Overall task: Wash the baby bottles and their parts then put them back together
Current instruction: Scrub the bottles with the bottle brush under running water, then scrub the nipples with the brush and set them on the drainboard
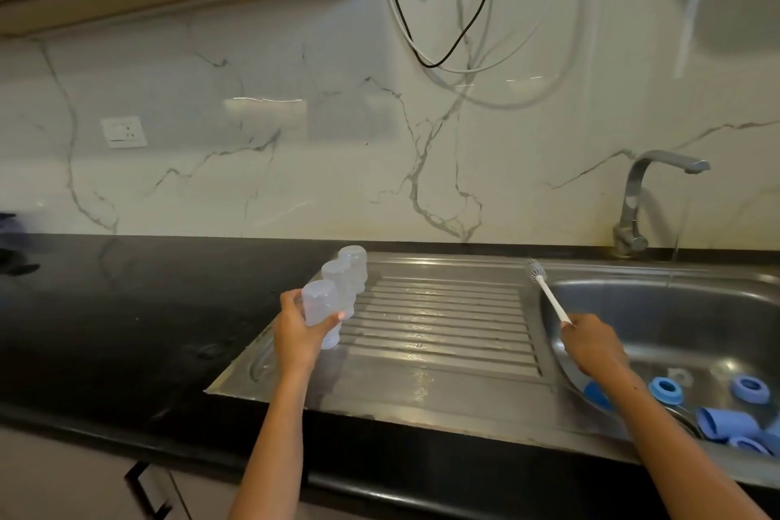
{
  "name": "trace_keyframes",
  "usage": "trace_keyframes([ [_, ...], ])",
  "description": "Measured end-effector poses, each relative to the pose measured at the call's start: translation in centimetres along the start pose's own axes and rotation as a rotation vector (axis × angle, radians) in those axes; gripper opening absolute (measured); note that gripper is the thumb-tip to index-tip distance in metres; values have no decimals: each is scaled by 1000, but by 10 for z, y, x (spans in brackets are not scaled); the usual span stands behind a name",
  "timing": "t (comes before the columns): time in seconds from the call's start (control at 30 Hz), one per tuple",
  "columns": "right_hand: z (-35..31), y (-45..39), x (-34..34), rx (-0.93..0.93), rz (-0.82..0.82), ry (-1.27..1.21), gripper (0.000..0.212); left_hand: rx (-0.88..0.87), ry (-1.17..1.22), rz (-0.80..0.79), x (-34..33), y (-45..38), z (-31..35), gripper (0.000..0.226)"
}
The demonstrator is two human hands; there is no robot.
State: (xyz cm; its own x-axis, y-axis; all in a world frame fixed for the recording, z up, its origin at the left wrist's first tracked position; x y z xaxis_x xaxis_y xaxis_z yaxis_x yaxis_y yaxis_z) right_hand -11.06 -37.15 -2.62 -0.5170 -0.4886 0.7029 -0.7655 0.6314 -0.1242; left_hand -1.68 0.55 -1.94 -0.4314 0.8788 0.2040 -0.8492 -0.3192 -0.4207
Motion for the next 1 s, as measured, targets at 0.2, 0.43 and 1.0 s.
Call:
trace_keyframes([
  [0.2,0,-1,-2,14,-18,-8,22,0,-13,22,4,-1,-5,75],
  [0.43,0,-2,0,22,-32,-5,21,-113,-104,165,13,11,9,69],
  [1.0,118,-32,133,-28,80,357,28,-284,-104,-494,-187,105,133,47],
])
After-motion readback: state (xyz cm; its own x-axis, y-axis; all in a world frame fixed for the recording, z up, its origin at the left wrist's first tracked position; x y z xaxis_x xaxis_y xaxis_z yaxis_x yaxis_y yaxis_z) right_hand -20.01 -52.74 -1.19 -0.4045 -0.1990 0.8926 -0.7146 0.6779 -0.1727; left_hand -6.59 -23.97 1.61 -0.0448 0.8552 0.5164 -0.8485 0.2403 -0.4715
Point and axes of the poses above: each hand's wrist, its own y-axis away from the middle knuckle, its own x-axis out of the back of the hand, z = x × y, the point moved 1 cm from there along -y, towards the middle knuckle, and after that the axes turned 5 degrees about z, right-handed, at the moved point
